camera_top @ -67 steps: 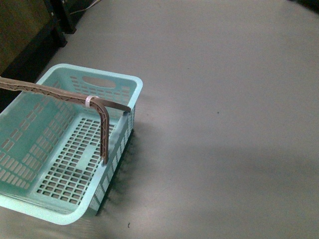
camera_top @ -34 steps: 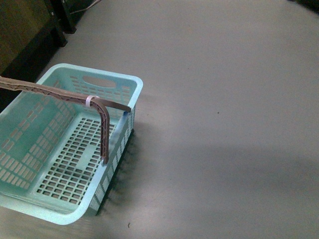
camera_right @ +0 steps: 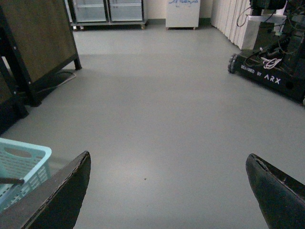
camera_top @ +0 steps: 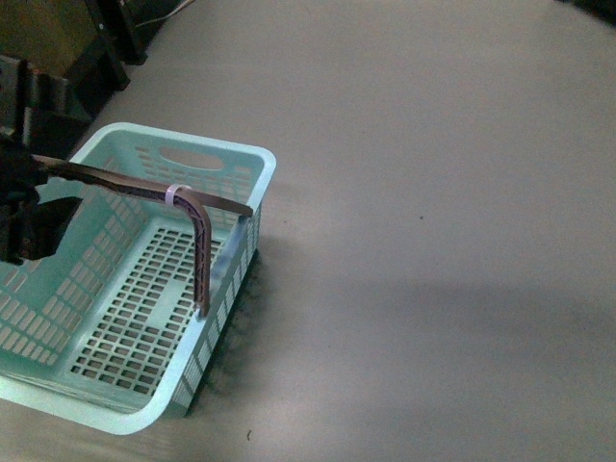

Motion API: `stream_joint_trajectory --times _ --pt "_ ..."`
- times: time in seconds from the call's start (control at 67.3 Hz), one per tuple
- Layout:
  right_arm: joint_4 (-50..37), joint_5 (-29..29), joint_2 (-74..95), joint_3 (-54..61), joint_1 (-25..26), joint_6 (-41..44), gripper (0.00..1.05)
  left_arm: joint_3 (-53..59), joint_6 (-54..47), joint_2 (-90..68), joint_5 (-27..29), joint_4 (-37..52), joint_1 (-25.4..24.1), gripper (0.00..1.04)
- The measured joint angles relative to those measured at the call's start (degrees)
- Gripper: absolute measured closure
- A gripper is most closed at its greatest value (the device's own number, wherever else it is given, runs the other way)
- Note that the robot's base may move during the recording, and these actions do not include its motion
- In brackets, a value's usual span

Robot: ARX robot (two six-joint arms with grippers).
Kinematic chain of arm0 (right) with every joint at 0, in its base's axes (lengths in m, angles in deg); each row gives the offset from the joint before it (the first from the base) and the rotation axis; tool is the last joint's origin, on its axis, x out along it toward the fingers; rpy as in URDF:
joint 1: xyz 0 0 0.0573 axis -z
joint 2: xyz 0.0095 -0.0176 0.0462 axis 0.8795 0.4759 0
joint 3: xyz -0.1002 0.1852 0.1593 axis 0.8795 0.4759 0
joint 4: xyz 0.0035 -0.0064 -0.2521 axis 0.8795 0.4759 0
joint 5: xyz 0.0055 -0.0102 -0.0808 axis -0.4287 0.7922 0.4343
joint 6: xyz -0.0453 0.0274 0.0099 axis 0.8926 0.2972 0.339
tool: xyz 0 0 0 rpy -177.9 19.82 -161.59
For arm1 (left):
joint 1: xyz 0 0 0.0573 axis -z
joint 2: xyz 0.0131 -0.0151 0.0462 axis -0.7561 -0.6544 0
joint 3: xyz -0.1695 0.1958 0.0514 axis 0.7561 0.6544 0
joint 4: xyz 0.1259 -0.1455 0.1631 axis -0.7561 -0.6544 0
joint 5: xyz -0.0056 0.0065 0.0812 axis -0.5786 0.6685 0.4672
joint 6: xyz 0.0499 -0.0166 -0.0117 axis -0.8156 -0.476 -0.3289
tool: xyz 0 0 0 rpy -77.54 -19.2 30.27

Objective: Pick mango and avocado into basket

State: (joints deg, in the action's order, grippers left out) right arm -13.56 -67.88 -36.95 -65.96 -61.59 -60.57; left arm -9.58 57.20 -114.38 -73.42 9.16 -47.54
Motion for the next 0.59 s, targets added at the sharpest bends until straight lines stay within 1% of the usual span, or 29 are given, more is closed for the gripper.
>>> stream_joint_trajectory --times 0.03,0.074,0.104,0.208,0.238,0.312,0.342,0.446,0.476,0.52,0.565,0.594 --pt "0.0 0.0 0.0 0.0 0.0 0.0 0.09 -0.9 0.2 -0.9 0.6 0.0 0.5 0.10" --pt "0.0 0.0 0.0 0.0 0.0 0.0 0.09 -2.1 1.1 -2.1 1.4 0.0 1.2 0.19" --pt "0.0 0.0 0.0 0.0 0.0 0.0 0.09 -2.4 1.4 -2.5 1.5 0.2 1.5 0.23" --pt "0.0 0.0 0.0 0.0 0.0 0.0 0.09 -3.3 3.1 -3.8 2.2 0.9 2.2 0.42" --pt "0.0 0.0 0.0 0.0 0.0 0.0 0.09 -3.4 3.3 -3.9 2.2 1.0 2.3 0.46" --pt "0.0 0.0 0.0 0.0 0.0 0.0 0.09 -3.5 4.1 -4.0 2.3 1.0 2.4 0.60" --pt "0.0 0.0 0.0 0.0 0.0 0.0 0.09 -3.5 4.3 -4.0 2.4 0.9 2.4 0.64" --pt "0.0 0.0 0.0 0.0 0.0 0.0 0.09 -3.3 4.6 -3.9 2.9 -1.3 2.5 0.83" --pt "0.0 0.0 0.0 0.0 0.0 0.0 0.09 -3.2 4.6 -3.9 3.1 -1.8 2.5 0.87" --pt "0.0 0.0 0.0 0.0 0.0 0.0 0.09 -2.9 5.1 -3.6 3.5 -2.2 2.5 0.95" --pt "0.0 0.0 0.0 0.0 0.0 0.0 0.09 -2.6 5.6 -2.7 3.6 -2.8 2.5 0.99" --pt "0.0 0.0 0.0 0.0 0.0 0.0 0.09 -1.5 5.6 -1.8 3.6 -3.2 2.4 1.00"
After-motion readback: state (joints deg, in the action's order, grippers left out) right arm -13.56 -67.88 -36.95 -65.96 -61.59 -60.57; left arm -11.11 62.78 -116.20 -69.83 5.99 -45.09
